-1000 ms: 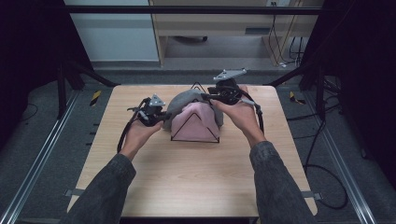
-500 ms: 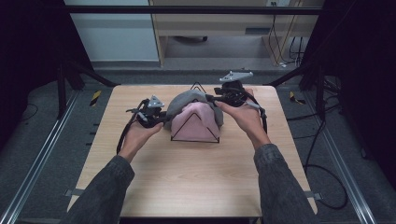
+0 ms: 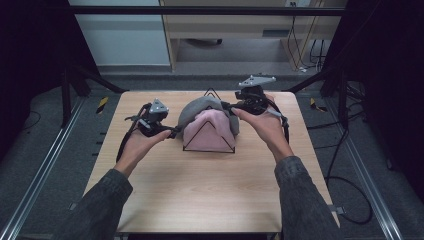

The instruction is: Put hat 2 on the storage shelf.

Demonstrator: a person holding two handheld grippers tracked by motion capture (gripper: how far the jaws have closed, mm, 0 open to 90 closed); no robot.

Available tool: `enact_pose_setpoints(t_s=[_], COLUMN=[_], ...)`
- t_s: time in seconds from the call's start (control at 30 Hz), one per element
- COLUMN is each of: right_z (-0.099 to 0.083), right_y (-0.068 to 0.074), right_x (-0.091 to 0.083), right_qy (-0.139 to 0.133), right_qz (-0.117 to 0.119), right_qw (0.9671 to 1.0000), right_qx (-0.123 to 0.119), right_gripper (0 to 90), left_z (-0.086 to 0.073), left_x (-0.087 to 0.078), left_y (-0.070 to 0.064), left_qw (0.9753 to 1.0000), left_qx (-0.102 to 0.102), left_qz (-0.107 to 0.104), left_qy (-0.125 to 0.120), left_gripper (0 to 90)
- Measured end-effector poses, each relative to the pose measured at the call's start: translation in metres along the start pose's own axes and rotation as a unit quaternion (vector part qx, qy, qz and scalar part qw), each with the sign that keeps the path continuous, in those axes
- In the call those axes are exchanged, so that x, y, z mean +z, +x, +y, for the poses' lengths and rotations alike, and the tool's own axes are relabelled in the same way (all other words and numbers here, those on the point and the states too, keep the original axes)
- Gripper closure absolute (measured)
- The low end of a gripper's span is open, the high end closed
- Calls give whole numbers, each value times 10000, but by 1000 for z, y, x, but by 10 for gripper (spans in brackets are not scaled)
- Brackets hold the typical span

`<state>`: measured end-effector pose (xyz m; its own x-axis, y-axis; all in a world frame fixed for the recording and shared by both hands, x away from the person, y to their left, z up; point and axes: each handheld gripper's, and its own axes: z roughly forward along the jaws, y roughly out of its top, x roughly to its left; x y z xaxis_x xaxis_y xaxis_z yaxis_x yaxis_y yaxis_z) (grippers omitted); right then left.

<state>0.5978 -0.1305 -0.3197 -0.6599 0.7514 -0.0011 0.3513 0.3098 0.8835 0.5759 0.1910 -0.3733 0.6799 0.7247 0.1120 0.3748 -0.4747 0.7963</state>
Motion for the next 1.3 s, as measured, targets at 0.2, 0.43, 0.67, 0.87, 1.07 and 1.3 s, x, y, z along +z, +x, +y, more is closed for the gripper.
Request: enact_pose_setpoints(t_s=[0.2,0.43,0.67,0.87,1.07,1.3], right_z=[1,-8,-30,-50,-72,-95], right_y=[3,2,2,8,13,18], right_x=[-10,-31,-55,-72,-86,-90], right_qy=[-15,-216,-250,-72,-50,99], right_qz=[-4,-65,-88,-153,-98,-117], right_qw=[10000,9995,9994,9998,9999,9999], right_qx=[80,215,228,62,61,60], right_gripper=[204,140,91,77,71,96], left_z=[1,-6,-21,-35,-53,-73], left_x=[-18,-38,-53,-63,-69,-70], left_y=[-5,-14,-26,-32,-34,-32], left_qw=[9997,9993,9982,9978,9980,9982], left_qx=[-41,181,393,456,378,101], left_qz=[-247,-327,-412,-420,-439,-512], left_qy=[-37,27,207,226,261,298], left_gripper=[93,53,53,53,55,58])
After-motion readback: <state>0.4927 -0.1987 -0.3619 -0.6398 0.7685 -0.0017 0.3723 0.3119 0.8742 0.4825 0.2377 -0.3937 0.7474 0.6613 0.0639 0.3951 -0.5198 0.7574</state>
